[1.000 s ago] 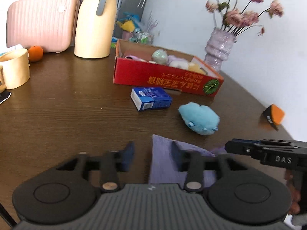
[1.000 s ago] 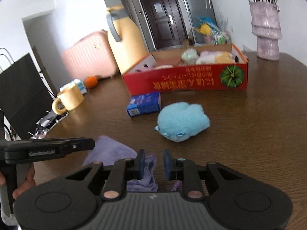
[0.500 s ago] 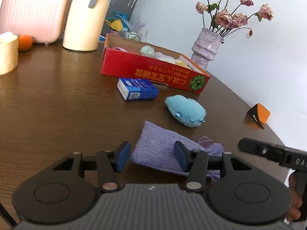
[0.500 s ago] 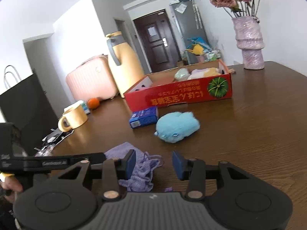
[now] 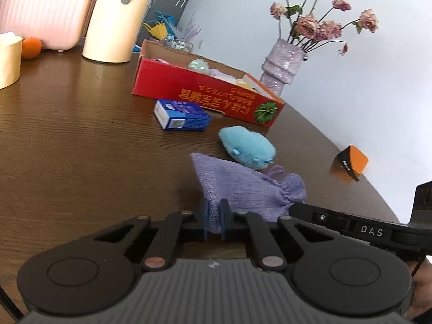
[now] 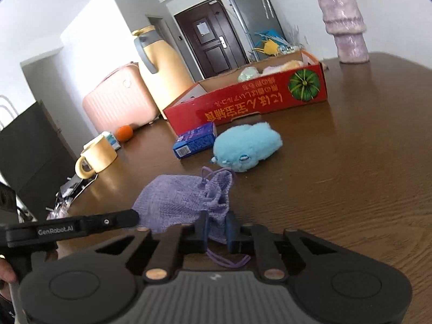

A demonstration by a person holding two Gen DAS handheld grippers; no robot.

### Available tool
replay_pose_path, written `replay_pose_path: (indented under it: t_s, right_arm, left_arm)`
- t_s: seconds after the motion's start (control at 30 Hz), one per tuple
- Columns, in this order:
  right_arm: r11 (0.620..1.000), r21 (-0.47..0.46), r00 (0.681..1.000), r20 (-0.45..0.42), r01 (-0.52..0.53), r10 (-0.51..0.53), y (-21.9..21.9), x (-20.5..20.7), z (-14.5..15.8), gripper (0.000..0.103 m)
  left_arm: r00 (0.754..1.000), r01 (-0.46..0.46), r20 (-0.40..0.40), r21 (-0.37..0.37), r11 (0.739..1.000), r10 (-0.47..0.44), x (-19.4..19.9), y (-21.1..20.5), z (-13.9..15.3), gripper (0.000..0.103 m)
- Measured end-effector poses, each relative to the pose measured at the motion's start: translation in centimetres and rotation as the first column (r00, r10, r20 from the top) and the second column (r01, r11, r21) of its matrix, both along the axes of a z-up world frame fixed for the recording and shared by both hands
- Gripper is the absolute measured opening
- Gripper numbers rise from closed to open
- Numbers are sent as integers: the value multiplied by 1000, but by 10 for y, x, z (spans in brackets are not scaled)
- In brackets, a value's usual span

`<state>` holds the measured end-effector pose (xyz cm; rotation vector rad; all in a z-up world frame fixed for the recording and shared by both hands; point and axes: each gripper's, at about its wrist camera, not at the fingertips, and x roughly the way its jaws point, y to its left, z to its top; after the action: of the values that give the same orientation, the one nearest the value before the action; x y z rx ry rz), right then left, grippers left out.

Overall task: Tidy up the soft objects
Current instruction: 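Carry the pouch into the box and open both tools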

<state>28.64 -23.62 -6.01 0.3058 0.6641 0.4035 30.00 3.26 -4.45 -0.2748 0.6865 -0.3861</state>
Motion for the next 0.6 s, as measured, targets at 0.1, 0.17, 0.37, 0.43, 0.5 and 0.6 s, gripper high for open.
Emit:
replay_pose_path:
  t_s: [0.1,0.17,0.37,0.43,0.5,0.6]
  right_arm:
    - [1000,-9,1000,25,-19,19,-2,-13,10,6]
    - [1000,-19,998,52,-24,25,-5,-26,19,5]
    - [1000,-14,991,133,-10,12,-18,-55,42,5]
    - [1000,-9,989,148,-5,6,-22,-56,48,5]
    - [1000,-9,987,163,-4,5,-27,-52,55,5]
    - [1000,-26,976,217,-4,9,-32,-33,75,5]
  left_arm:
    - [1000,15,12,-10,1000,-14,-11,-3,4,8]
    - [999,25,27,-7,1000,-25,-21,-5,8,8]
    - [995,40,88,-36,999,-37,-47,-9,30,7]
    - [992,48,120,-29,998,-44,-52,-14,39,7]
    - [990,53,134,-25,998,-50,-51,-19,46,7]
    - [986,61,158,-2,998,-60,-39,-28,58,7]
